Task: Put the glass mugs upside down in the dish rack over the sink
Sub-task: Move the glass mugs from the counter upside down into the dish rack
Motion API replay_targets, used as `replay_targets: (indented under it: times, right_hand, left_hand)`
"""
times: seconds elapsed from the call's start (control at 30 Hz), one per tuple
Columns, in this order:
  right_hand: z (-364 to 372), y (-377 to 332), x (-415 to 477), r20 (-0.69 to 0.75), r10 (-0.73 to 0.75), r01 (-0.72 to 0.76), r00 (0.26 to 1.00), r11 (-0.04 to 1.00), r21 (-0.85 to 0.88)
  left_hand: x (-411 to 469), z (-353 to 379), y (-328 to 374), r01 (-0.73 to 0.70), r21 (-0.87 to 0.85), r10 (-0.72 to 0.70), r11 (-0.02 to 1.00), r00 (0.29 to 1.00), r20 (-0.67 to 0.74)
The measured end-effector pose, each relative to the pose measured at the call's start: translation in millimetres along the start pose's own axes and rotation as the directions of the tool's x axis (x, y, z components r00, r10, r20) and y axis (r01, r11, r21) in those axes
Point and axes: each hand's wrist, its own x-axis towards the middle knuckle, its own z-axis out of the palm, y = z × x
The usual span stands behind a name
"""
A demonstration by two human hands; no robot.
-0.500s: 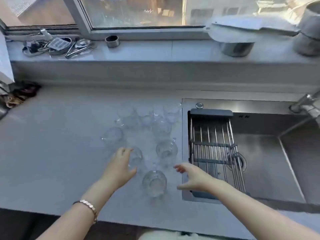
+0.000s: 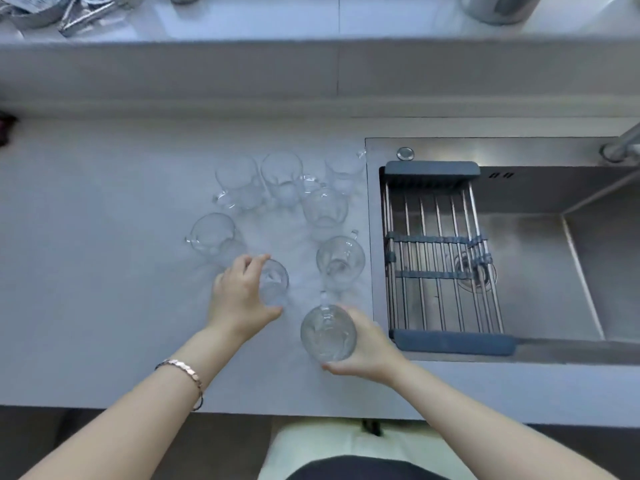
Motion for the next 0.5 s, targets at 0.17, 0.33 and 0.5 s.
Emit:
replay_targets:
  times: [0.17,0.33,0.5]
  right_hand:
    - [-58,19,-39,-0.063,0.074,-0.073,0.995,0.997,0.008]
    - [-138,51,-76,-0.215,0.184,-0.170,0.959,0.982,0.081]
    - [-210,76,-84,-0.397,0.247,-0.236,0.884,0.969,0.079]
  left_hand:
    - [-31,-5,45,-0.046,-0.055,0.050,0.997,0.996,0.076]
    - [-39,14,115,-0.084,-0.319,0.134,0.944,0.981,0.137]
    - [-19,37,181,-0.170,-0.339,0.221,0.925,0.968,0.118]
